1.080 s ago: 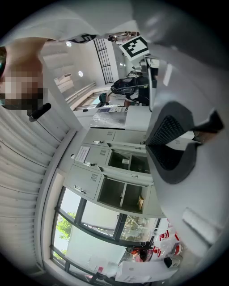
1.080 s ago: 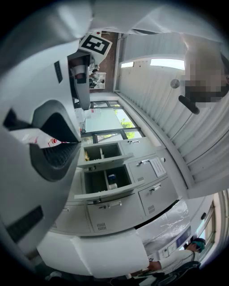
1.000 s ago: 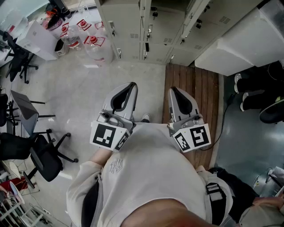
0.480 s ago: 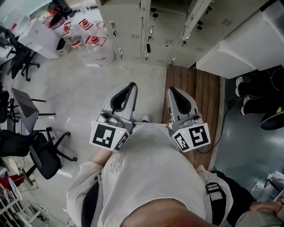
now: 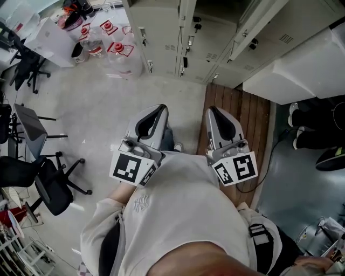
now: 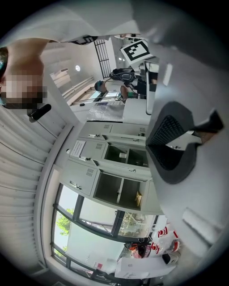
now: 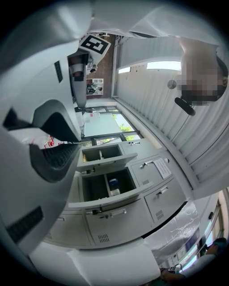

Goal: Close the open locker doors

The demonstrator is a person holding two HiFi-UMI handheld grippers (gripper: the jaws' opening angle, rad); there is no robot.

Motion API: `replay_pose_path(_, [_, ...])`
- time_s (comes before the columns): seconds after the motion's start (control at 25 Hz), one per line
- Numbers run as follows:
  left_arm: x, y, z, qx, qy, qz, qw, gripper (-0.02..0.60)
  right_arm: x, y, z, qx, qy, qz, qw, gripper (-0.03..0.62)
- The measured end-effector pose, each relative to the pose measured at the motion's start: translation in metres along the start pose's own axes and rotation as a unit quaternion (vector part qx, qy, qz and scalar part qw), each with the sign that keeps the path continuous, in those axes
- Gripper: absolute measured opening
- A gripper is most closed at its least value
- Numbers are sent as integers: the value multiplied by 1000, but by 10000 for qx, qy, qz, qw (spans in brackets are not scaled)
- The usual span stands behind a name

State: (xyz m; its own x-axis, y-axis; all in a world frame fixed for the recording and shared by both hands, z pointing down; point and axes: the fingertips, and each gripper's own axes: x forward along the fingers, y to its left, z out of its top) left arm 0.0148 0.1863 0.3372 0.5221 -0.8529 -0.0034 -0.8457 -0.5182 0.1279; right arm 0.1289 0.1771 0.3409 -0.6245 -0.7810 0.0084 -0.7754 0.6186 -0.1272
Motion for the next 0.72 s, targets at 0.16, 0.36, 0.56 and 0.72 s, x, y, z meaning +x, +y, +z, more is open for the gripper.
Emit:
replay_pose_path(0.16, [26, 33, 5, 3, -17, 0, 10000, 2, 37, -14, 3, 0, 9, 7, 10000, 14])
replay_pose_path(0.36, [64, 79, 27, 107, -77, -110, 9999, 2, 92, -30, 25, -73, -154, -16, 9999, 14])
replay_pose_path(0.56, [93, 111, 40, 69, -120, -182, 9997, 2, 131, -55, 51, -296, -465, -120, 9984, 14])
replay_pose_path(0.72, [112, 127, 33, -7, -47, -149, 9999, 2, 159, -81, 72, -454, -712, -57, 9964, 14])
